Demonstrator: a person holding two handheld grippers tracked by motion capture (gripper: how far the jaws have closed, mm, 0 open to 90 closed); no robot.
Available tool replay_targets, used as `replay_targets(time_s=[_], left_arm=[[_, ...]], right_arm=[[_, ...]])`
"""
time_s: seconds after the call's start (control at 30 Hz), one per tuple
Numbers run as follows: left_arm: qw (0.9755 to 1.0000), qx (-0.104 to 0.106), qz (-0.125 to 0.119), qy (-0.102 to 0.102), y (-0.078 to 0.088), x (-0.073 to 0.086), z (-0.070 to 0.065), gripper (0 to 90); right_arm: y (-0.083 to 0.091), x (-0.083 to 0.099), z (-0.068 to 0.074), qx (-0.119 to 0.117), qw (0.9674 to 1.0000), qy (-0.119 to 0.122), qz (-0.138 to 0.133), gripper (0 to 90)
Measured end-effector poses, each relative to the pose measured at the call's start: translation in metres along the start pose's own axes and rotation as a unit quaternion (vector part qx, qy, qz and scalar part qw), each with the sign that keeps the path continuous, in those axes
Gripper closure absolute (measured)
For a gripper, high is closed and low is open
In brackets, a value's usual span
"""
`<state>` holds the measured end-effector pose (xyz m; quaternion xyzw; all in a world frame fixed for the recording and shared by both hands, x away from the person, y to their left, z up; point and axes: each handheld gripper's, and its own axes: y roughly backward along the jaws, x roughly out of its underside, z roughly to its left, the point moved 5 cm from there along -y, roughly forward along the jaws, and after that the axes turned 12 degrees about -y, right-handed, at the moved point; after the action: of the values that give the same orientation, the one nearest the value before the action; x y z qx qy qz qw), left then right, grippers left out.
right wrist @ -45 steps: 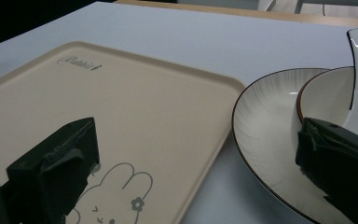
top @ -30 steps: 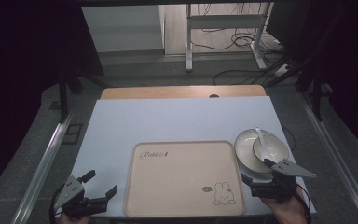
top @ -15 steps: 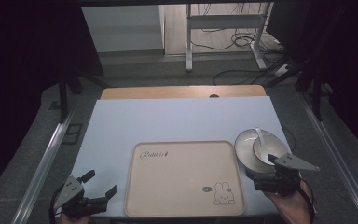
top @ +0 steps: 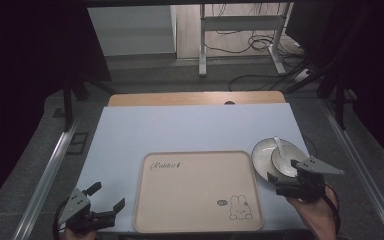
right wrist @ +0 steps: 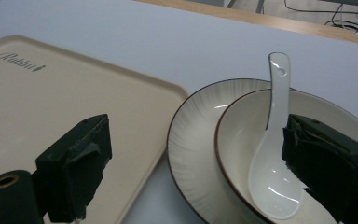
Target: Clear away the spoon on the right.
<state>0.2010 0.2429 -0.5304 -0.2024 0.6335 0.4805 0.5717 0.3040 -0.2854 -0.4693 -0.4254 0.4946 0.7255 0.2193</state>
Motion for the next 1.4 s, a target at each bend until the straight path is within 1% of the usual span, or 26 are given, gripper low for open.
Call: replay_targets(time_s=[0.07, 0.23, 0.37, 0.6, 0.67, 0.7, 0.73, 0.93, 1.1, 1.13, 1.3, 1.4], left_arm=[[1.0, 0.0, 0.001, -0.001, 0.0, 0.0, 0.0, 2.3], [1.0, 0.0, 0.001, -0.001, 0.0, 0.0, 0.0, 2.3], [1.0, 0.001, 0.002, -0.002, 0.0, 0.0, 0.0, 2.3], [1.0, 0.001, 0.002, -0.001, 0.0, 0.0, 0.0, 2.3], [1.0, 0.001, 0.002, -0.001, 0.0, 0.0, 0.0, 2.3], [1.0, 0.002, 0.002, -0.001, -0.001, 0.0, 0.0, 2.3], [1.0, 0.002, 0.002, -0.001, -0.001, 0.0, 0.0, 2.3], [1.0, 0.003, 0.002, 0.001, -0.001, 0.001, 0.0, 2.3], [1.0, 0.003, 0.002, 0.002, -0.001, 0.001, 0.0, 2.3], [1.0, 0.003, 0.002, 0.002, -0.001, 0.001, 0.0, 2.3], [1.0, 0.004, 0.002, 0.002, -0.001, 0.001, 0.0, 2.3], [1.0, 0.004, 0.002, 0.002, -0.001, 0.001, 0.0, 2.4]], right_arm=[[-0.001, -0.003, -0.005, 0.006, 1.0, -0.004, -0.002, 10.5], [-0.002, -0.008, -0.01, 0.011, 0.9999, -0.007, -0.002, 13.9], [-0.004, -0.011, -0.013, 0.013, 0.9999, -0.007, -0.001, 14.4], [-0.008, -0.015, -0.022, 0.024, 0.9997, -0.008, 0.006, 16.2], [-0.01, -0.016, -0.027, 0.031, 0.9994, -0.01, 0.013, 18.7], [-0.01, -0.016, -0.027, 0.031, 0.9994, -0.01, 0.013, 18.7], [-0.011, -0.017, -0.031, 0.036, 0.9992, -0.009, 0.016, 20.0], [-0.016, -0.018, -0.04, 0.047, 0.9986, -0.012, 0.021, 24.0], [-0.021, -0.018, -0.047, 0.056, 0.9978, -0.013, 0.033, 27.5], [-0.023, -0.018, -0.05, 0.06, 0.9974, -0.014, 0.037, 29.3], [-0.028, -0.02, -0.054, 0.064, 0.9968, -0.016, 0.045, 32.7], [-0.033, -0.021, -0.058, 0.064, 0.9962, -0.016, 0.056, 37.6]])
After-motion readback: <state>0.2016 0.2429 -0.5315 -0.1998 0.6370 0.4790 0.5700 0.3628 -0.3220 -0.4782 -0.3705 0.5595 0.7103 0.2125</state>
